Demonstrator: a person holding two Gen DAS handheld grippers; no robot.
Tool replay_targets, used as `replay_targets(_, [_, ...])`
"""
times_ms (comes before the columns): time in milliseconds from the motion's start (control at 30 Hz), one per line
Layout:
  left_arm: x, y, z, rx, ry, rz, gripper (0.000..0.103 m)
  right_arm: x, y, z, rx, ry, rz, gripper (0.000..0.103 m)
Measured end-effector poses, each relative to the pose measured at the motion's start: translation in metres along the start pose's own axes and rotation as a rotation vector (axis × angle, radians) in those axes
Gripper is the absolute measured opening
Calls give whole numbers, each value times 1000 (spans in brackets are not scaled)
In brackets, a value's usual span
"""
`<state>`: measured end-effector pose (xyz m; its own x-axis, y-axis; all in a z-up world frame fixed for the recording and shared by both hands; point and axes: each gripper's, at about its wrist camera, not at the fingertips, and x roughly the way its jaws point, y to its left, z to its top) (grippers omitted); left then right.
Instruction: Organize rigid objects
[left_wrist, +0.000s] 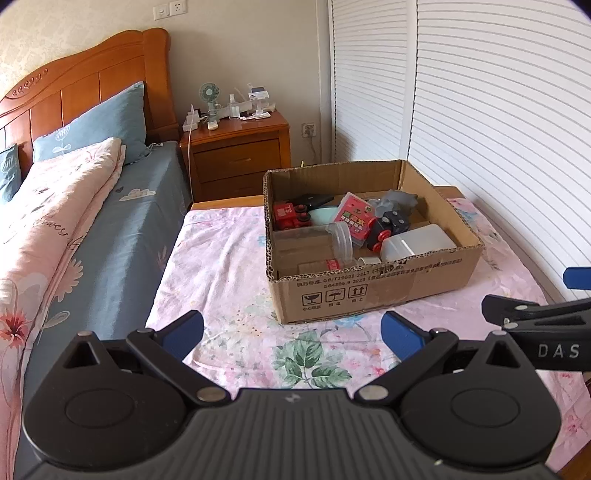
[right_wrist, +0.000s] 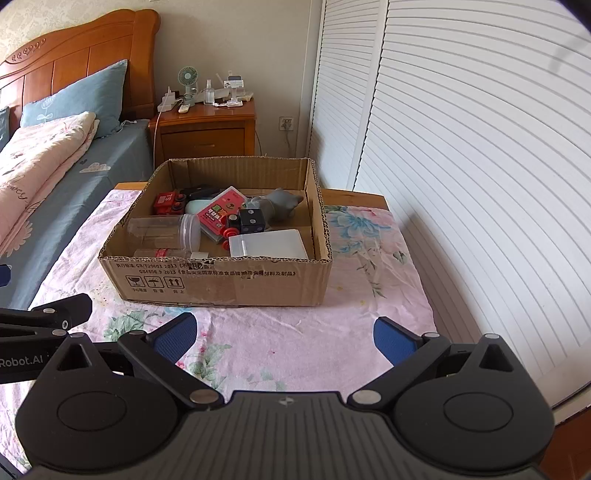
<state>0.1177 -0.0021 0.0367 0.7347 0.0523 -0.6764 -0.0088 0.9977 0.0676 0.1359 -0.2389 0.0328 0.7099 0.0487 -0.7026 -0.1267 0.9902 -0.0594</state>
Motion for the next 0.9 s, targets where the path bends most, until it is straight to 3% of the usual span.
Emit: replay_targets(900, [0,-3,0,7,4,7,102,-2,-2,0,-1,-4,-2,103])
